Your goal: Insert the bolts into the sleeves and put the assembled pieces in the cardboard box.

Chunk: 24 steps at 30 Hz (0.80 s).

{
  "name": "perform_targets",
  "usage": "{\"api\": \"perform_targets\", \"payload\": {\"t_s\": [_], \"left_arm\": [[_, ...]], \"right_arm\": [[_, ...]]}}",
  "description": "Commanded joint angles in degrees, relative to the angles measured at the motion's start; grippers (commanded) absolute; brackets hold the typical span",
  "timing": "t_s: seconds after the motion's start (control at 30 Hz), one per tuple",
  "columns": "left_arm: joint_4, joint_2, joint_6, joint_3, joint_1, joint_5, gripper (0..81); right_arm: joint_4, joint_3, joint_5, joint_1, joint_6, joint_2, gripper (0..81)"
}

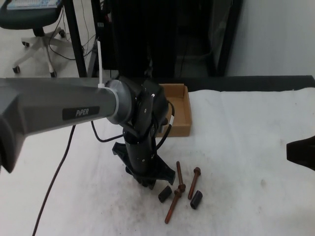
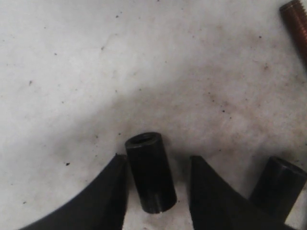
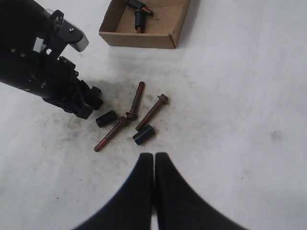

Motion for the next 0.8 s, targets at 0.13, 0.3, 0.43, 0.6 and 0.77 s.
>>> {"api": "perform_targets", "payload": {"t_s": [0.13,0.3,0.43,0.6,0.77], "left_arm": [[-0.42,-0.08,0.66,-0.26,0.10,-0.79,0.1],[-0.53,-0.48,1.03,-0.26,0.57,-0.79,0.2],[-0.41,-3.53,2.83,-0.26,1.05,-0.79,0.2],[3.75,-10.01,6.97,1.25,1.15,-4.34,0.2],[-0.40,-20.72,5.61,10.44,1.15,-4.21,0.2]], "right_arm": [[0.16,-0.16,-0.83,0.20,0.01,-0.38,0.8],[0.16,-0.16,-0.83,0.20,0.01,-0.38,0.8],[0.16,-0.16,-0.83,0.20,0.01,-0.38,0.8],[0.14,-0.16,-0.83,0.20,-1.80,-0.24,0.8],[0.03,-0.16,-3.38,1.00,-2.66,1.92,0.8]]}}
